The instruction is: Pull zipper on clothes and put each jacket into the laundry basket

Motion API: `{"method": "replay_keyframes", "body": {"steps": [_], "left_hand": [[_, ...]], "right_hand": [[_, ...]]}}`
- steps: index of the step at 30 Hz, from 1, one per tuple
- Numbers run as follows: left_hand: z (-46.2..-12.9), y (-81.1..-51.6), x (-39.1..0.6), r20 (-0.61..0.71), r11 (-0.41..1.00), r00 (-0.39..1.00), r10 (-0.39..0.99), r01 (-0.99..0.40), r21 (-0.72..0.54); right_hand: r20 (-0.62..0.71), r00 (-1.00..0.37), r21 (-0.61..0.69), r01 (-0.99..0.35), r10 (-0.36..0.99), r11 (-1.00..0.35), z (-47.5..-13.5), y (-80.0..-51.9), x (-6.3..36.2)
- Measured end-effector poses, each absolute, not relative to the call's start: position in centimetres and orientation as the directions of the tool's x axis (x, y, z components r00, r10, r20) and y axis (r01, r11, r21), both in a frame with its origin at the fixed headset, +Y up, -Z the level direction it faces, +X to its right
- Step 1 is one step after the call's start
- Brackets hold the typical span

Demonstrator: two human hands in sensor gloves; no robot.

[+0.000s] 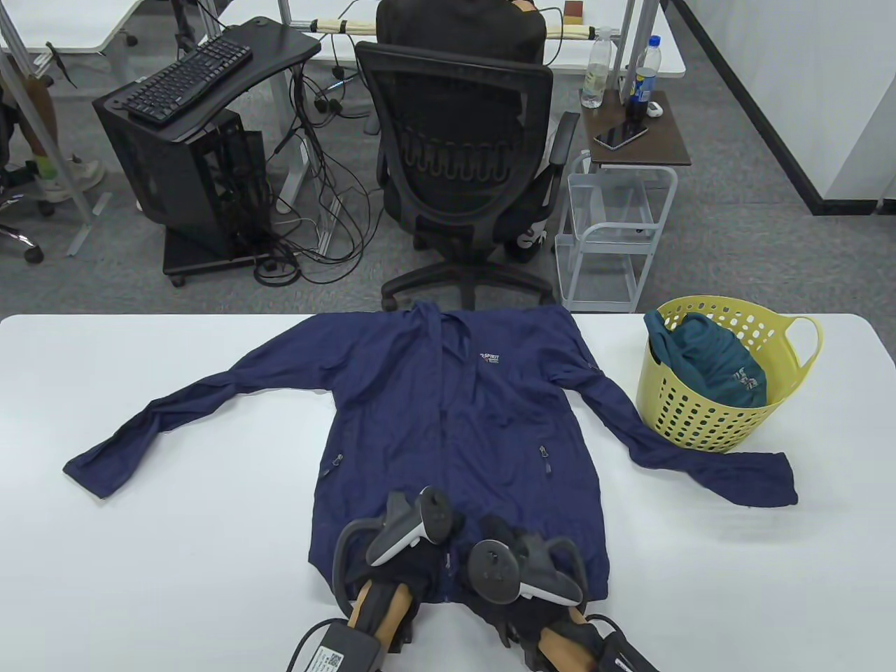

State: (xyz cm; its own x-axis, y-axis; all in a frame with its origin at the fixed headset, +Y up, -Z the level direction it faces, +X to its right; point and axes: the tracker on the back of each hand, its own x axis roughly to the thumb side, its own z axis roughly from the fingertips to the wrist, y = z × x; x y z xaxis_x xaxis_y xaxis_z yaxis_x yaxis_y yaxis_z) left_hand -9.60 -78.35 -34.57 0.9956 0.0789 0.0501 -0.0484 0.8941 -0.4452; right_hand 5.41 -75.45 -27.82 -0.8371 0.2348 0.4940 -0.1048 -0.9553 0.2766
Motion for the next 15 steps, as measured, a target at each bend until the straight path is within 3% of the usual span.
{"method": "replay_keyframes", "body": {"steps": [4, 6, 9, 15], "left_hand": [[-34.5, -78.2, -10.8, 0.061, 0.878, 0.993, 0.104, -0.063, -0.475], [-34.5, -78.5, -11.3, 0.075, 0.867, 0.997, 0.037, 0.006, -0.498], [-34.1, -78.1, -11.5, 0.108, 0.86, 0.993, 0.051, 0.012, -0.511], [-31.5, -76.5, -9.8, 0.196, 0.785, 0.981, -0.011, 0.13, -0.606]], "right_hand": [[0.527, -0.789, 0.419, -0.084, 0.317, -0.904, -26.5, -75.0, 4.3], [0.522, -0.738, 0.54, -0.102, 0.428, -0.835, -26.1, -74.9, 4.1], [0.518, -0.767, 0.491, -0.096, 0.379, -0.866, -26.2, -74.1, 4.7], [0.294, -0.841, 0.281, -0.379, 0.454, -0.882, -29.1, -71.6, 10.9]]}}
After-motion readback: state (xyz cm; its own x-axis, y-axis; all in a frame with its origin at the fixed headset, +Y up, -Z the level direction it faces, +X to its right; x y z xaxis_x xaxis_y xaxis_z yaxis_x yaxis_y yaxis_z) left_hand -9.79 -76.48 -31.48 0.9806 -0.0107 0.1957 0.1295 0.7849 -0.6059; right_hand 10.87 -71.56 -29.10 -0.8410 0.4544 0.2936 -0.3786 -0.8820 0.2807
